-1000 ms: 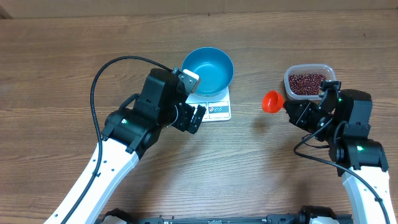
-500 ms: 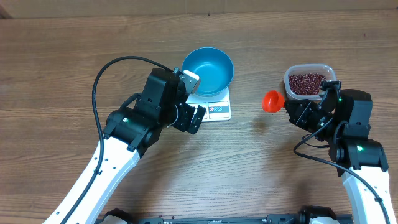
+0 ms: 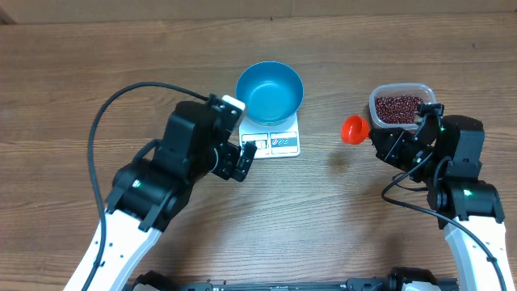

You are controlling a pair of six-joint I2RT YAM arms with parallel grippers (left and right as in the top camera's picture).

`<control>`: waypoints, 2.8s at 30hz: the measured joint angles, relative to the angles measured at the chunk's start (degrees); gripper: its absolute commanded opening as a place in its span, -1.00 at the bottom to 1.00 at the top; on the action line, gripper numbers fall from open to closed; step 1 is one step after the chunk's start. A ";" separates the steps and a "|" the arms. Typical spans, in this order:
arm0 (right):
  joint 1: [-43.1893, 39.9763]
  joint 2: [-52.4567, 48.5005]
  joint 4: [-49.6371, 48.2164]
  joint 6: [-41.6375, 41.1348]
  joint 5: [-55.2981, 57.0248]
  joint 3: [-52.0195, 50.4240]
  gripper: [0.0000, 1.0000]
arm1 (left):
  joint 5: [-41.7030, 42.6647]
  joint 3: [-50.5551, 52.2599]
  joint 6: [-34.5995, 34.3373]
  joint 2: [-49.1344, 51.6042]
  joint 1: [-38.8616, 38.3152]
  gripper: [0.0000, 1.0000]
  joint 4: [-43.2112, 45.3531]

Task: Scoop item into bowl and weigh 150g on scale
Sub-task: 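Lift the left gripper back from the scale and hold it open, then move the red scoop with the right gripper over the bean tub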

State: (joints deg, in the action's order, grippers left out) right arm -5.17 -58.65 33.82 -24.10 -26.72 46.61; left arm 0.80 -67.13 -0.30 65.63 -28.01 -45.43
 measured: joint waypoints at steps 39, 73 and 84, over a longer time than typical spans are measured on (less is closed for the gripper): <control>0.00 0.00 -1.75 0.00 0.31 0.00 -0.93 | 2.25 7.78 -1.07 -5.64 0.00 0.99 7.72; -0.04 -1.36 5.40 0.76 11.13 4.79 -0.93 | 2.23 7.78 -1.07 -5.64 0.00 0.99 7.69; -0.04 -1.86 11.47 3.37 17.25 12.50 -0.93 | 2.25 7.78 -1.07 -5.64 0.00 0.99 7.72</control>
State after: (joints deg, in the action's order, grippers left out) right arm -5.21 -60.51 45.30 -20.73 -9.47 59.11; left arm 3.05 -59.35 -1.37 59.99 -28.01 -37.71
